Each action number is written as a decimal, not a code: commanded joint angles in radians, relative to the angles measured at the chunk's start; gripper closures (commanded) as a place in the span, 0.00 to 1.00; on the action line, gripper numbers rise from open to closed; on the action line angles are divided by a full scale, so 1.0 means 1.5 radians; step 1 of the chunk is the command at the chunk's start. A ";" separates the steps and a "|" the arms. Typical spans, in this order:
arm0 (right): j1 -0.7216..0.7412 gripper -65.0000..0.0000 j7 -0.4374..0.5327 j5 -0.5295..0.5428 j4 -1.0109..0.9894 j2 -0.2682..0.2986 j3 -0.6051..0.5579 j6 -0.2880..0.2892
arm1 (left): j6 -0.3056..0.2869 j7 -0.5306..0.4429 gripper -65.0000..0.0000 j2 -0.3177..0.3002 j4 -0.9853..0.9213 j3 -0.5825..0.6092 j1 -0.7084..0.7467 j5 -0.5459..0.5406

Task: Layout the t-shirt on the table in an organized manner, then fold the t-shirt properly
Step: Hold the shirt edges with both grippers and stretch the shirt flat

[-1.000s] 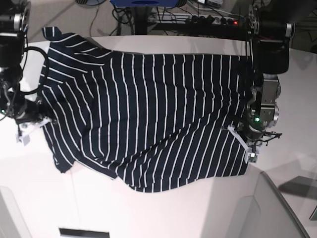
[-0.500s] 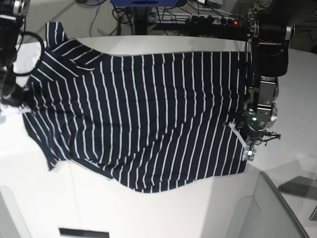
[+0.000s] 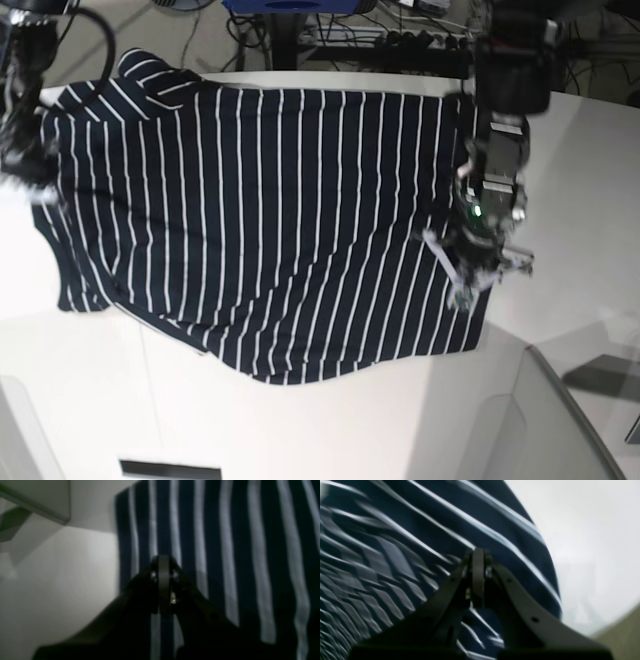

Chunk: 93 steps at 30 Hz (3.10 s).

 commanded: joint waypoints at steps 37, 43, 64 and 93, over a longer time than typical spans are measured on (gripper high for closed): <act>0.206 1.00 0.041 -0.002 -0.311 0.082 -0.087 0.337 | 0.002 0.054 1.00 -0.024 0.120 0.023 0.081 0.004; 0.209 1.00 0.054 -0.058 -0.362 0.101 -0.087 0.326 | 0.002 0.050 1.00 -0.026 0.072 0.018 0.072 0.004; -0.009 1.00 0.031 -0.067 -0.109 0.002 -0.008 0.025 | 0.005 0.050 1.00 -0.055 0.081 0.017 0.162 -0.003; 0.323 0.25 -0.079 -0.069 -0.430 0.126 -0.016 0.276 | 0.005 -0.007 1.00 -0.014 -0.222 0.025 -0.164 0.004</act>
